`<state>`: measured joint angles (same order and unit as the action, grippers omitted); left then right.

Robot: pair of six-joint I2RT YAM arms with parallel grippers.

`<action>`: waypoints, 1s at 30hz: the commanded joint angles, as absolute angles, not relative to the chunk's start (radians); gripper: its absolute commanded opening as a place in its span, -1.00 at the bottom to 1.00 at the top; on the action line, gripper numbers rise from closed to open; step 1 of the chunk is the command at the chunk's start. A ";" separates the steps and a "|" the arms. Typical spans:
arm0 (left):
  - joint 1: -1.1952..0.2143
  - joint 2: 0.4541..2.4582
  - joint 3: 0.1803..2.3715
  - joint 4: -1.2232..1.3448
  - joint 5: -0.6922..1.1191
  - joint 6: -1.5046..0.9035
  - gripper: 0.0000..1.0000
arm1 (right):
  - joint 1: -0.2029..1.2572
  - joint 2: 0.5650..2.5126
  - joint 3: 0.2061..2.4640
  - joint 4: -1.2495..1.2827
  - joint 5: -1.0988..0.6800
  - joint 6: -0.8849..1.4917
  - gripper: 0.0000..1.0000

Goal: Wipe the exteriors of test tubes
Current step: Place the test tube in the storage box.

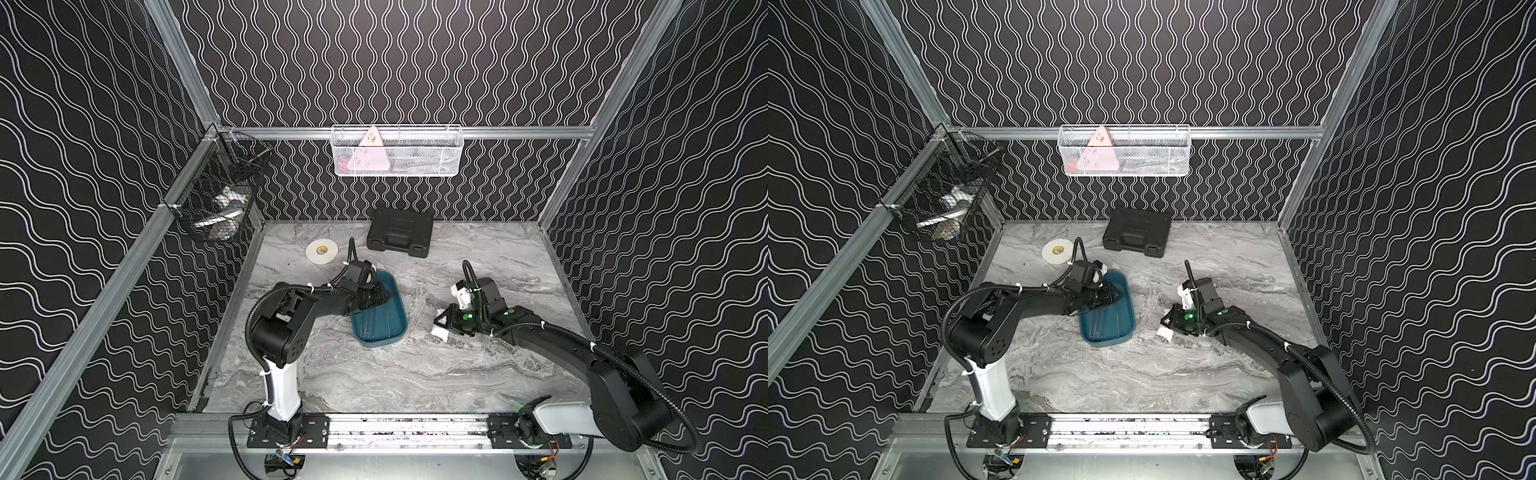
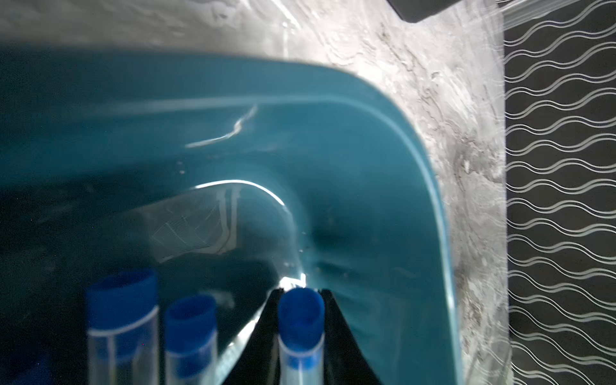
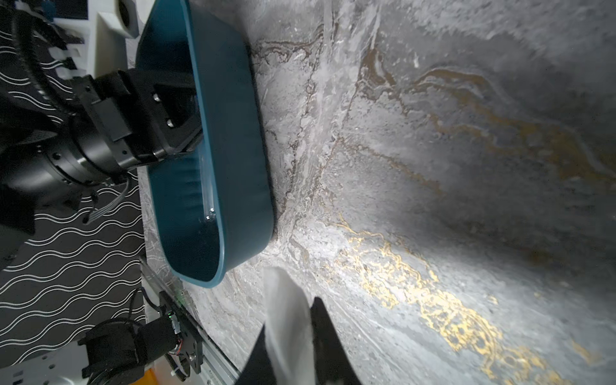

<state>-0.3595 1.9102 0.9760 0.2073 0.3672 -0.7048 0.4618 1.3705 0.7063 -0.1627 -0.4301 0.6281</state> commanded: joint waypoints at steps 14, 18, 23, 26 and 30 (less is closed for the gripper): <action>-0.357 1.912 1.001 0.206 0.339 -0.680 -0.16 | 0.461 1.527 0.782 -0.274 -0.370 0.567 -0.58; -0.357 1.889 1.016 0.188 0.338 -0.663 -0.14 | 0.461 1.555 0.796 -0.295 -0.331 0.555 -0.56; -0.357 1.843 1.015 0.175 0.345 -0.645 -0.10 | 0.462 1.570 0.810 -0.332 -0.279 0.547 -0.45; -0.357 1.807 1.015 0.160 0.352 -0.631 -0.08 | 0.461 1.569 0.818 -0.349 -0.257 0.544 -0.20; -0.356 1.741 1.005 0.137 0.342 -0.617 -0.06 | 0.462 1.561 0.842 -0.384 -0.236 0.534 0.10</action>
